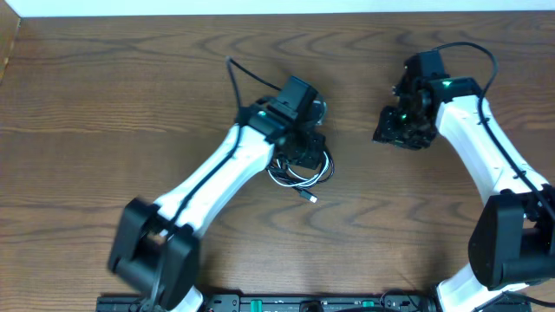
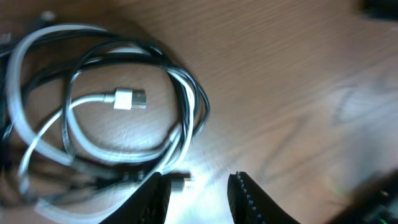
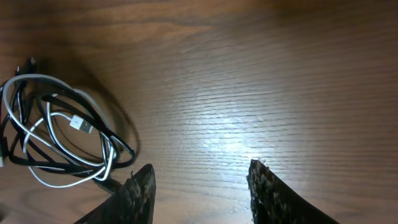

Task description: Untangle cables

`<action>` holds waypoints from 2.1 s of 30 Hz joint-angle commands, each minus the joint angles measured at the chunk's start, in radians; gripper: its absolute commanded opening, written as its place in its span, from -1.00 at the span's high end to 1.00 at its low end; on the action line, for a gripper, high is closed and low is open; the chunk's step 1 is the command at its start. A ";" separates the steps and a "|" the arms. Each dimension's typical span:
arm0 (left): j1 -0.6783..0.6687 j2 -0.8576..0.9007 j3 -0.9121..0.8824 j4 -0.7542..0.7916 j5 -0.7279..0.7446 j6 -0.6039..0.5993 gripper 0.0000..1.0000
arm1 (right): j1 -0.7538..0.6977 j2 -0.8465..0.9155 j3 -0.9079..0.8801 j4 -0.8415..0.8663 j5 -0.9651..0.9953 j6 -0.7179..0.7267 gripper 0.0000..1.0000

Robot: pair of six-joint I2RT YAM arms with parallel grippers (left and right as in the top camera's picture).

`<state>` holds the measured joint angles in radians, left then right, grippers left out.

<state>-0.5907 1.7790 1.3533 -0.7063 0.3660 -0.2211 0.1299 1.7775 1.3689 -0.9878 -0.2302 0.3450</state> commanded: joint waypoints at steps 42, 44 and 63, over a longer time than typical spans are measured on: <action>-0.033 0.262 0.036 0.135 0.111 0.016 0.85 | -0.063 0.003 0.002 -0.025 -0.204 -0.233 0.21; 0.000 0.175 0.049 0.130 0.223 -0.019 0.85 | -0.063 0.002 0.003 -0.002 -0.346 -0.327 0.22; 0.321 -0.126 0.049 0.200 0.621 -0.401 0.85 | -0.042 -0.012 0.004 0.214 -1.137 -0.646 -0.11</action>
<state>-0.2913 1.6550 1.3891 -0.5156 0.9329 -0.5282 0.0727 1.7775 1.3689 -0.7937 -1.2266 -0.2749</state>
